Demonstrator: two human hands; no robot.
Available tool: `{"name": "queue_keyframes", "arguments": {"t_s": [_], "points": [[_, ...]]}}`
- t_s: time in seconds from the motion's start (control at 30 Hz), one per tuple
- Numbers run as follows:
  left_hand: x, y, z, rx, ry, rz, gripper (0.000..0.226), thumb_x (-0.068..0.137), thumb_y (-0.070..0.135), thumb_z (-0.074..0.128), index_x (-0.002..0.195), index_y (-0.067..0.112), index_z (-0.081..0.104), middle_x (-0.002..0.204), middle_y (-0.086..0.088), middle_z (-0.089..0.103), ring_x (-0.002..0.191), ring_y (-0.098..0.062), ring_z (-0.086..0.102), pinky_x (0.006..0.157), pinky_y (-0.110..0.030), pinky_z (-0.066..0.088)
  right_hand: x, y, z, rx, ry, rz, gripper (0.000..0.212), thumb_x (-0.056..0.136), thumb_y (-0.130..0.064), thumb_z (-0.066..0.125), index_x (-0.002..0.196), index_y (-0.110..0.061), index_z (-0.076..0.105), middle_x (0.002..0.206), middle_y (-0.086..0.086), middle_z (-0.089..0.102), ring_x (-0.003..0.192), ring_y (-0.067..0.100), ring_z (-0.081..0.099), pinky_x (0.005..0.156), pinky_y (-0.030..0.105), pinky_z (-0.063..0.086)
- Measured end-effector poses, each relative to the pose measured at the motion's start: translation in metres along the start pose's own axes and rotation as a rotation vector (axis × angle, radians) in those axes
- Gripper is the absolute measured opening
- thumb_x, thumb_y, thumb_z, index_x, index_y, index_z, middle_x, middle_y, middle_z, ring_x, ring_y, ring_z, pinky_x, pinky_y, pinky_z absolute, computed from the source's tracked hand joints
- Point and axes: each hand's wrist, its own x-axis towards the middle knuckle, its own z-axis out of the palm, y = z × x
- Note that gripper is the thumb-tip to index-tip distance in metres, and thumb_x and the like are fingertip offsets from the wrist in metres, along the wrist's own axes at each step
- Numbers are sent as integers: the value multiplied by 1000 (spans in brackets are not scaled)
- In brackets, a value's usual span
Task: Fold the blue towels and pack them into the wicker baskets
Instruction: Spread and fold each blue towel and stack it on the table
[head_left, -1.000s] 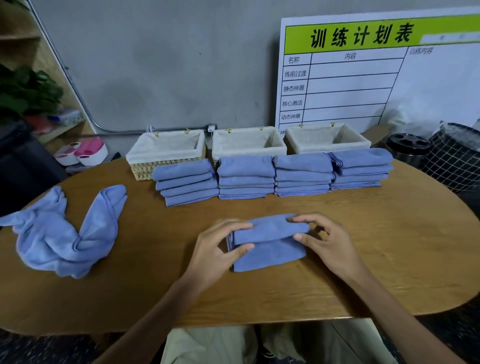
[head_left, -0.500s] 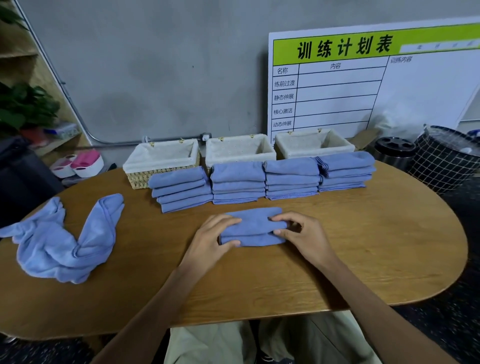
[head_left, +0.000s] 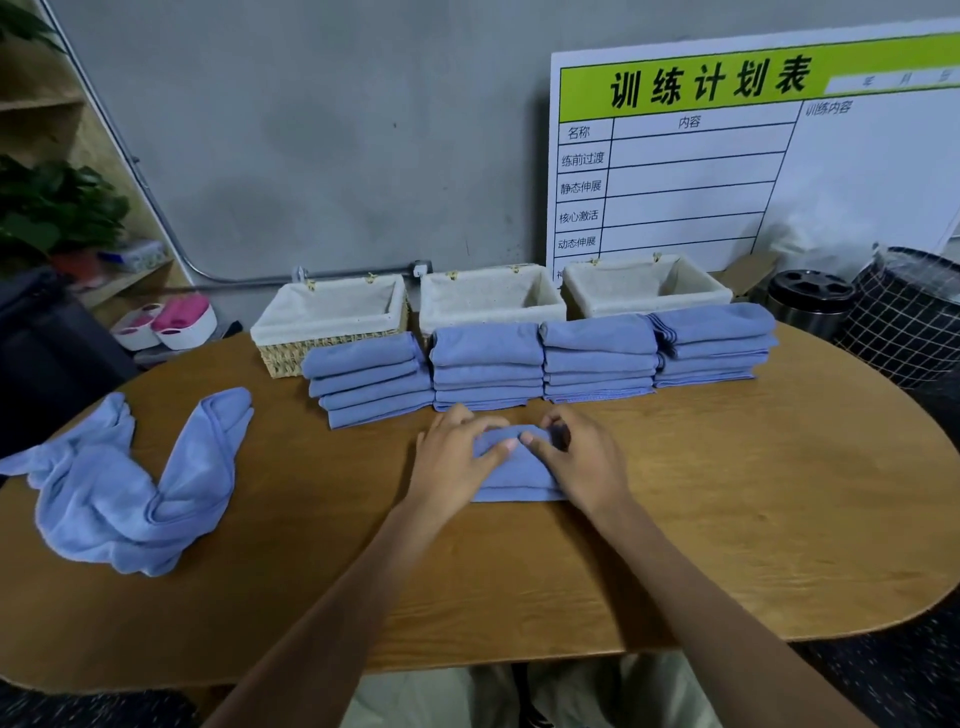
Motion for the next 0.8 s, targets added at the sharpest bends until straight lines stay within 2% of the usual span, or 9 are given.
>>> {"name": "queue_keyframes", "arguments": {"t_s": [0.07,0.13,0.23,0.37,0.47,0.57,0.7,0.8], "points": [[-8,-14,6,25,-5,-60,42,93,63,54,131,45,60,112,15,42,110,-11,38,99,-34,32,-3,5,-2,-10,3,35,32,85,-61,64,100,-34,57,90,-13,53,75,8,54,62,30,44],[-15,-24,7,18,-33,-87,56,89,75,43,137,49,54,125,21,43,117,-9,37,99,-30,25,-3,6,-2,-10,-10,87,38,83,-64,64,107,-35,58,100,-10,49,79,11,56,67,32,49],[-17,-30,3,1,-64,-78,70,82,81,27,140,49,50,134,26,46,123,-6,43,104,-32,29,-4,0,1,-16,-20,110,45,82,-65,65,113,-33,58,106,-5,48,83,15,58,70,32,50],[-20,-45,-11,17,-81,-75,67,86,78,25,141,47,50,132,26,48,124,-5,44,107,-38,33,-8,-13,13,52,-50,91,39,88,-53,65,118,-30,57,110,-6,50,90,10,54,75,26,40],[-33,-77,-35,41,-51,-110,64,90,74,22,141,48,50,130,27,47,124,-4,44,106,-40,34,-8,-33,28,193,-124,21,32,90,-39,68,117,-28,55,107,-10,59,93,6,55,74,24,40],[-50,-113,-64,38,-7,-168,59,94,65,23,142,45,50,131,25,49,124,-6,46,105,-42,36,-4,-62,54,307,-219,17,30,87,-33,71,108,-25,51,96,-6,62,86,11,59,72,30,45],[-71,-162,-105,56,36,-154,53,98,57,27,141,41,53,129,20,52,121,-10,51,99,-45,44,-3,-106,102,334,-206,-26,24,84,-32,74,89,-20,54,84,-4,61,74,11,55,63,21,39],[-74,-188,-136,192,136,-100,43,100,48,38,134,36,61,127,11,54,115,-16,55,89,-48,49,-3,-136,133,372,-198,2,22,83,-30,75,83,-19,56,78,-4,61,70,12,56,60,19,39]]}}
